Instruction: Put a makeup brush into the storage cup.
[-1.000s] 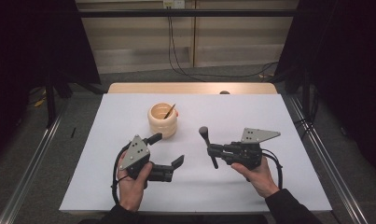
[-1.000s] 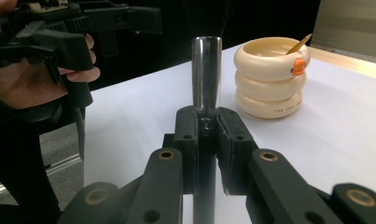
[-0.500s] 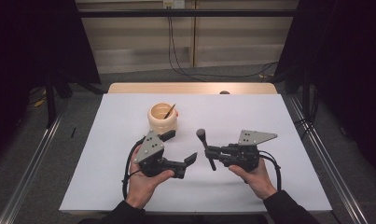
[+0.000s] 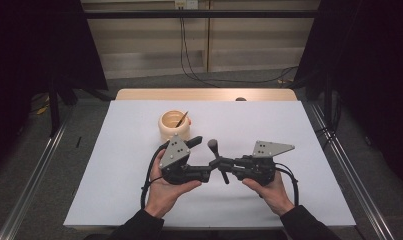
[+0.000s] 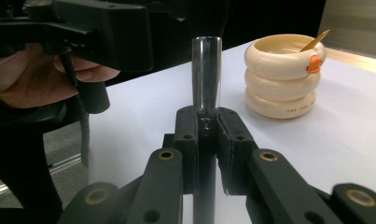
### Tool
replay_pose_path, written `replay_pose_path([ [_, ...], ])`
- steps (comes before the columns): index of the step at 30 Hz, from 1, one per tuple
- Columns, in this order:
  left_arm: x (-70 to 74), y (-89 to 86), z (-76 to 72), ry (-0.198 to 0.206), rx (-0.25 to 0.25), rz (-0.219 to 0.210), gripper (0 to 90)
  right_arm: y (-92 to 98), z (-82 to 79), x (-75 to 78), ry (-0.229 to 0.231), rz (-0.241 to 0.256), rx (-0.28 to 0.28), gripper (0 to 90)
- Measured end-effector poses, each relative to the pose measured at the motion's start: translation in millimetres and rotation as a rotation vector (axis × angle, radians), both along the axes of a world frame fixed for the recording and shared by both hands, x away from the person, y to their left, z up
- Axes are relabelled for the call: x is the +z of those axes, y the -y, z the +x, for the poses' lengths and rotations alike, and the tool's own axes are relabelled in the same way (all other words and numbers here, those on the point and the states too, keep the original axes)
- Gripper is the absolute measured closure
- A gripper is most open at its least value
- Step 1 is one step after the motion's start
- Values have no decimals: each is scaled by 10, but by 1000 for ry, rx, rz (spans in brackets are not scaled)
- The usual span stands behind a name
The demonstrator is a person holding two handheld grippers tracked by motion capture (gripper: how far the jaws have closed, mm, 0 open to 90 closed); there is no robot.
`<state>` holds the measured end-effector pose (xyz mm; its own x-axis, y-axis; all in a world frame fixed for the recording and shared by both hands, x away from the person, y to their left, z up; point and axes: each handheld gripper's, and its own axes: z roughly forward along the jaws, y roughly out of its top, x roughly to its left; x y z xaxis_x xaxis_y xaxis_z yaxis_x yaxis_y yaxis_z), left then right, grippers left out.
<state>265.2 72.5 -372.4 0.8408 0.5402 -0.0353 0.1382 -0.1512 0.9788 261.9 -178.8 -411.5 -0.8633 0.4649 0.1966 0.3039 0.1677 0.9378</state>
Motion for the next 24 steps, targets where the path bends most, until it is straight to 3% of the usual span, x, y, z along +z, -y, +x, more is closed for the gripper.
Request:
replay_pose_path([
  [2, 12, -12, 7, -15, 4, -4, 287, -9, -10, -1, 2, -6, -4, 798],
  [4, 9, -15, 7, -13, 8, -3, 303, -14, -10, 4, 6, -4, -3, 799],
  [8, -18, 2, -9, -47, -8, 8, 341, -31, -16, 3, 5, -1, -1, 798],
  [10, -33, 22, -14, -52, 0, -17, 385, -48, -22, -5, 3, 1, 5, 798],
  [11, -40, 23, 6, -60, -34, -27, 423, -59, -32, -8, 5, -5, 0, 798],
  [16, -41, 55, 5, -85, -37, -11, 504, -53, -37, 11, 13, -2, -7, 798],
  [17, -50, 65, 16, -93, -50, -25, 522, -46, -38, 13, 12, 3, -11, 798],
  [19, -71, 74, 42, -125, -54, -35, 538, -41, -37, 16, 13, 6, -14, 798],
  [24, -98, 77, 43, -140, -39, -22, 551, -37, -47, 22, 19, 3, -19, 798],
])
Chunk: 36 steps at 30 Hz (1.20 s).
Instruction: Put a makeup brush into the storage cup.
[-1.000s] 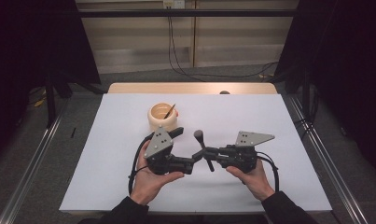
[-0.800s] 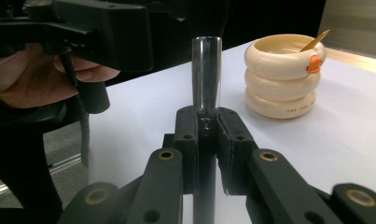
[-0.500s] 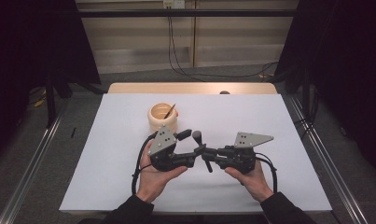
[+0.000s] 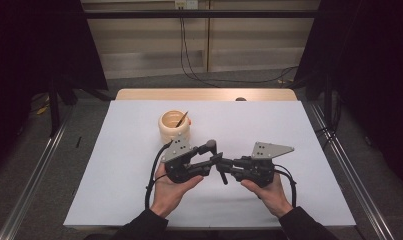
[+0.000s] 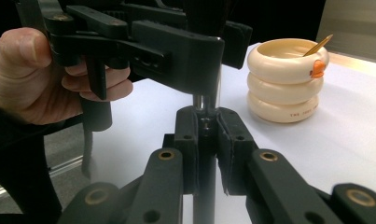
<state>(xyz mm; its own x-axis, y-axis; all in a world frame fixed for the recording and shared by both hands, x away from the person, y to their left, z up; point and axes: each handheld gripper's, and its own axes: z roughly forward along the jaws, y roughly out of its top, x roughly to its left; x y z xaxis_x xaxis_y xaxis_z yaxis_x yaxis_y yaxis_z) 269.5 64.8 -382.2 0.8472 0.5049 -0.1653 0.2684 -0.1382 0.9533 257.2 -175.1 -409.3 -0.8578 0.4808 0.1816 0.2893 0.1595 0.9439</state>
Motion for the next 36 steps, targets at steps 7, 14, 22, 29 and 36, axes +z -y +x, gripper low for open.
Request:
replay_pose_path([
  [7, 14, 35, 2, -22, -32, -26, 709, 11, 5, 1, -3, 3, -8, 799],
  [14, 10, 42, -5, -32, -45, -19, 753, 16, 5, 1, -2, 5, -6, 798],
  [22, 27, 31, -6, -41, -55, -31, 775, -1, 10, -8, -4, 21, 0, 795],
  [29, 42, 19, -8, -38, -51, -26, 776, 9, 8, -3, -9, 42, 0, 781],
  [36, 49, -31, 7, -31, -40, -41, 776, 47, 9, 7, -7, 50, -9, 696],
])
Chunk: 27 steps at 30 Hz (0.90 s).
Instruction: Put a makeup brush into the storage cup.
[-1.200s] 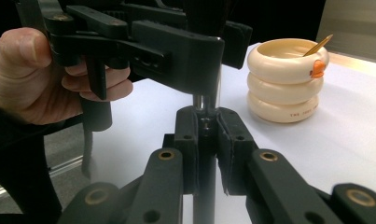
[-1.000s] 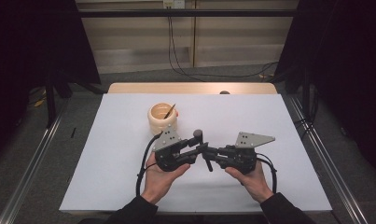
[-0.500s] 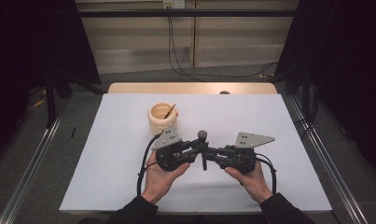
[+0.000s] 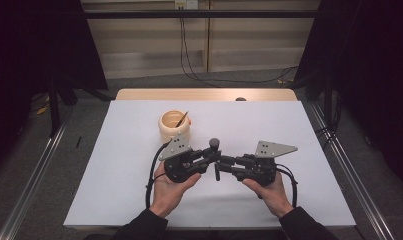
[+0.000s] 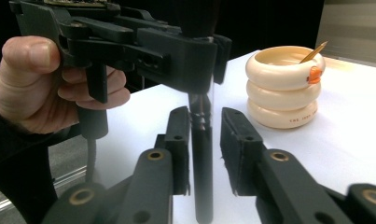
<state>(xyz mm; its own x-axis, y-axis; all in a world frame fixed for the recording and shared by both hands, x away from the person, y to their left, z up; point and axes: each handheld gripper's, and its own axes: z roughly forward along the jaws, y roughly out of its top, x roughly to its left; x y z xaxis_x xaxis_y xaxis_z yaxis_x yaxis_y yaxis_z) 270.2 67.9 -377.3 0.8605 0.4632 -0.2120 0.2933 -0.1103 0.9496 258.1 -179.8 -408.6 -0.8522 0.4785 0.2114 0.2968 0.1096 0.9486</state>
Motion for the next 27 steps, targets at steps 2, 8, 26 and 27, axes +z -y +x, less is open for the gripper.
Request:
replay_pose_path([
  [2, 6, -18, 5, 0, 10, 3, 776, 7, 0, 3, -2, 0, -4, 655],
  [8, 9, -51, 7, 14, 7, 1, 776, 41, 7, 7, 1, -3, -12, 436],
  [26, 57, -189, 6, 28, 67, 5, 776, 121, 16, 12, 32, -30, -104, 70],
  [27, 61, -202, 5, 31, 70, 7, 776, 124, 16, 12, 29, -33, -113, 71],
])
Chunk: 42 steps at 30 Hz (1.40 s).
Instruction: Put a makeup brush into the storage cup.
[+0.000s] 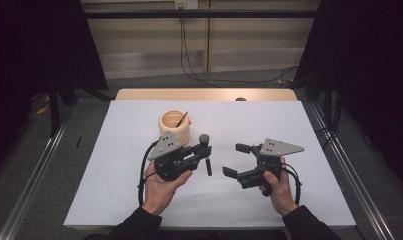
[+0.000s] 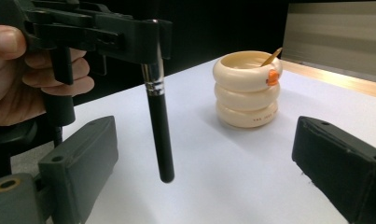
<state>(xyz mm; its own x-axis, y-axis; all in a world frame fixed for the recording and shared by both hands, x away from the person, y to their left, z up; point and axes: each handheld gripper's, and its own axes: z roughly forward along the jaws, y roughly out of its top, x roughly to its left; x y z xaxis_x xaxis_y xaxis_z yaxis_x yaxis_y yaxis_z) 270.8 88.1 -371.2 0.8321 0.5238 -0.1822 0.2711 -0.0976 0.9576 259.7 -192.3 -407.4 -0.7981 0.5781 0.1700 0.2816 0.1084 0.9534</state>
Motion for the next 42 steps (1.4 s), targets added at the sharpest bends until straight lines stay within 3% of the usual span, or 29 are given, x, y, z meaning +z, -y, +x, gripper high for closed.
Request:
replay_pose_path([
  [5, 11, -59, 1, 8, 13, 0, 776, 15, 1, -9, -5, -40, -58, 52],
  [9, 28, -116, 17, 16, 11, -4, 776, 51, -8, -8, 25, -26, -84, 36],
  [14, 68, -190, 28, 22, 34, 22, 776, 120, -43, 14, 60, -25, -124, 33],
  [18, 93, -237, 47, 28, 30, 4, 776, 184, -86, 8, 73, -19, -135, 31],
  [24, 120, -298, 79, 27, 54, 10, 776, 277, -128, 7, 88, -21, -154, 30],
  [31, 137, -368, 124, 27, 60, -9, 776, 428, -212, -5, 78, -41, -189, 18],
  [33, 158, -396, 125, 29, 84, 9, 776, 484, -251, -1, 86, -49, -219, 14],
  [34, 160, -393, 126, 26, 82, -15, 776, 522, -265, 1, 84, -49, -220, 14],
  [36, 179, -406, 128, 33, 95, 15, 776, 583, -297, -4, 92, -38, -244, 7],
  [37, 174, -409, 140, 33, 86, -1, 776, 611, -310, -11, 86, -37, -244, 5],
  [40, 198, -461, 154, 34, 112, 14, 776, 673, -376, -41, 97, -56, -260, 0],
  [42, 206, -500, 170, 46, 102, 11, 776, 715, -452, -53, 88, -57, -268, 0],
])
